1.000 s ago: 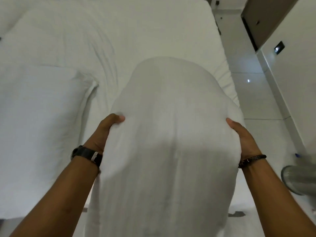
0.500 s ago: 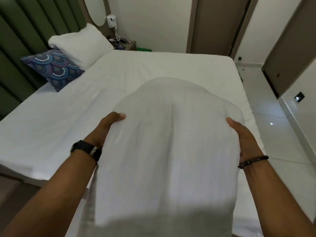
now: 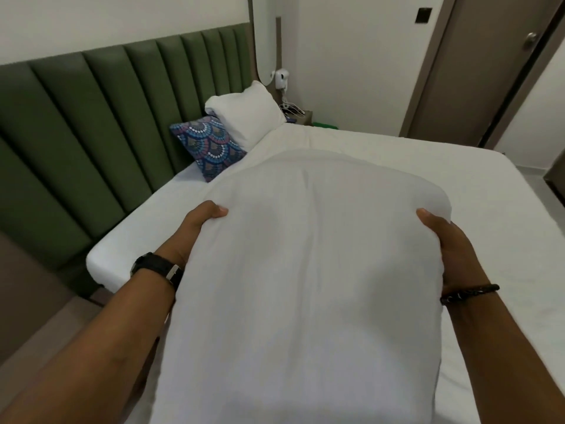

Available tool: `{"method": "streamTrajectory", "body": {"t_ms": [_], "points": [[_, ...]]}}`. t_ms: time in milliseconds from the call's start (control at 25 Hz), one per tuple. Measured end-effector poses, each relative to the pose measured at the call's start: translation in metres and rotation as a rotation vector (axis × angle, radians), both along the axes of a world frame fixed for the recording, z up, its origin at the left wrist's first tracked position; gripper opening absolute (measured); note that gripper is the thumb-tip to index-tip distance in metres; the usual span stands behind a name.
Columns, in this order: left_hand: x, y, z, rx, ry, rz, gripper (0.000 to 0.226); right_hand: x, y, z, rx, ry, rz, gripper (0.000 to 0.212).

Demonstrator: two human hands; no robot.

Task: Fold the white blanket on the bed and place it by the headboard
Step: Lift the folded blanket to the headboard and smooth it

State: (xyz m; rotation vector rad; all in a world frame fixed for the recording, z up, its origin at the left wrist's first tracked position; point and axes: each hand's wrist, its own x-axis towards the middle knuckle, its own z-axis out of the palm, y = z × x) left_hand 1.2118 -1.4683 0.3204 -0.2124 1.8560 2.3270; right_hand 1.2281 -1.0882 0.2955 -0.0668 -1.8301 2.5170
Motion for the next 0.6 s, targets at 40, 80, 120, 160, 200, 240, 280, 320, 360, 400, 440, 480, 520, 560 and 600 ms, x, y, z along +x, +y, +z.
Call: {"method": "streamTrajectory", "body": {"t_ms": [40,80,120,160,200,240,280,320,360,400,440,480,520,560,600], "points": [[-0.01,-0.024,0.001,-0.008,-0.008,0.01,0.027,-0.013,-0.023,0.002,0.009,0.009,-0.001,0.04],[-0.021,-0.047,0.001,-0.013,-0.024,0.019,0.023,-0.028,-0.045,0.003,0.021,0.016,0.001,0.039],[-0.036,-0.069,-0.002,-0.014,-0.042,0.032,0.026,-0.045,-0.067,0.001,0.032,0.02,0.007,0.039],[-0.054,-0.09,-0.006,-0.025,-0.056,0.039,0.035,-0.065,-0.088,-0.002,0.039,0.023,0.015,0.039],[-0.072,-0.11,-0.01,-0.047,-0.061,0.05,0.039,-0.085,-0.108,-0.007,0.05,0.026,0.022,0.038],[-0.09,-0.127,-0.013,-0.059,-0.06,0.061,0.036,-0.107,-0.126,-0.013,0.056,0.028,0.026,0.038],[-0.109,-0.143,-0.016,-0.07,-0.059,0.066,0.03,-0.129,-0.143,-0.018,0.05,0.023,0.03,0.038],[-0.127,-0.16,-0.016,-0.076,-0.062,0.069,0.027,-0.151,-0.161,-0.022,0.038,0.012,0.035,0.038],[-0.139,-0.172,-0.016,-0.078,-0.068,0.072,0.027,-0.166,-0.175,-0.024,0.024,0.004,0.039,0.039],[-0.151,-0.183,-0.015,-0.08,-0.072,0.076,0.028,-0.179,-0.189,-0.026,0.014,-0.004,0.051,0.041],[-0.168,-0.203,-0.015,-0.097,-0.074,0.095,0.028,-0.198,-0.209,-0.029,0.001,-0.018,0.07,0.043],[-0.184,-0.223,-0.015,-0.107,-0.075,0.105,0.03,-0.215,-0.227,-0.031,-0.012,-0.034,0.085,0.045],[-0.199,-0.242,-0.015,-0.114,-0.08,0.106,0.033,-0.23,-0.246,-0.032,-0.023,-0.048,0.098,0.045],[-0.214,-0.263,-0.017,-0.118,-0.089,0.106,0.032,-0.245,-0.266,-0.034,-0.032,-0.06,0.111,0.044],[-0.229,-0.285,-0.019,-0.113,-0.104,0.108,0.028,-0.26,-0.287,-0.036,-0.04,-0.068,0.119,0.043]]}}
